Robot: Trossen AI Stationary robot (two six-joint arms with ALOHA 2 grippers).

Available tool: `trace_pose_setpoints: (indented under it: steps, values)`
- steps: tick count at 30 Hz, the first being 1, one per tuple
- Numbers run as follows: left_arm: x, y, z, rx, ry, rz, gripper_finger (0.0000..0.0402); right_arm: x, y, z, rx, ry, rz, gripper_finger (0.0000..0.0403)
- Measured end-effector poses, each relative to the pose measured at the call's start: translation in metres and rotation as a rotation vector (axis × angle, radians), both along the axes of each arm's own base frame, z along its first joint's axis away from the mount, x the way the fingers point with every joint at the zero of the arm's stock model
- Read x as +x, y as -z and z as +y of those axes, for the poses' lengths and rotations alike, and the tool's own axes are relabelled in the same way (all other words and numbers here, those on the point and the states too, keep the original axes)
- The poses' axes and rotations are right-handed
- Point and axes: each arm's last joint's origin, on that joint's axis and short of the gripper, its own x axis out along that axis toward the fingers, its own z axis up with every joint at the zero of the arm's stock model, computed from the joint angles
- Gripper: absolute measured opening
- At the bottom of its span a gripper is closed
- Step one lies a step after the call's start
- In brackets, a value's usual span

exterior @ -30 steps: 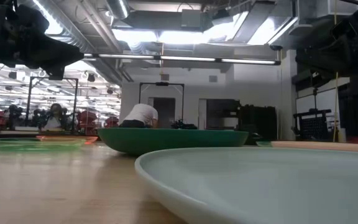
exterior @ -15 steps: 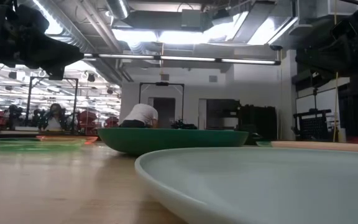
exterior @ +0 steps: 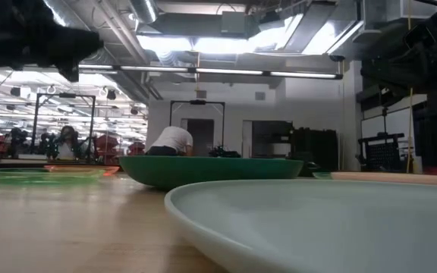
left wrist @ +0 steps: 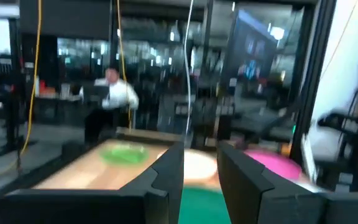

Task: Stack plastic plates
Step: Stack the green plate on top of the light blue plate

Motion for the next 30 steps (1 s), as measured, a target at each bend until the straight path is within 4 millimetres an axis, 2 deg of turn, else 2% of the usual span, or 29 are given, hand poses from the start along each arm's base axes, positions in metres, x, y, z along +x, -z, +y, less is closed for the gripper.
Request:
trace_pose_setpoints:
  steps: [6,11,14,22,30]
  values:
    - [-0.002,-0.008,0.001,-0.043,-0.009,-0.092,0.0089,0.0,-0.001,-0.001,-0.006,0.023,-0.015,0.0001]
    - [0.003,-0.008,0.004,-0.061,-0.124,-0.077,0.0089,0.0,-0.003,-0.001,-0.028,0.053,-0.035,0.0001]
    - [0.009,-0.009,0.005,-0.064,-0.132,-0.076,0.0089,0.0,-0.006,-0.003,-0.055,0.099,-0.056,0.0001]
    - [0.028,-0.006,0.007,-0.099,-0.18,0.017,0.0089,-0.002,-0.014,-0.005,-0.085,0.195,-0.135,0.0001]
    - [0.059,-0.016,0.009,-0.095,-0.208,0.159,0.0089,-0.002,-0.014,-0.006,-0.065,0.226,-0.135,0.0001]
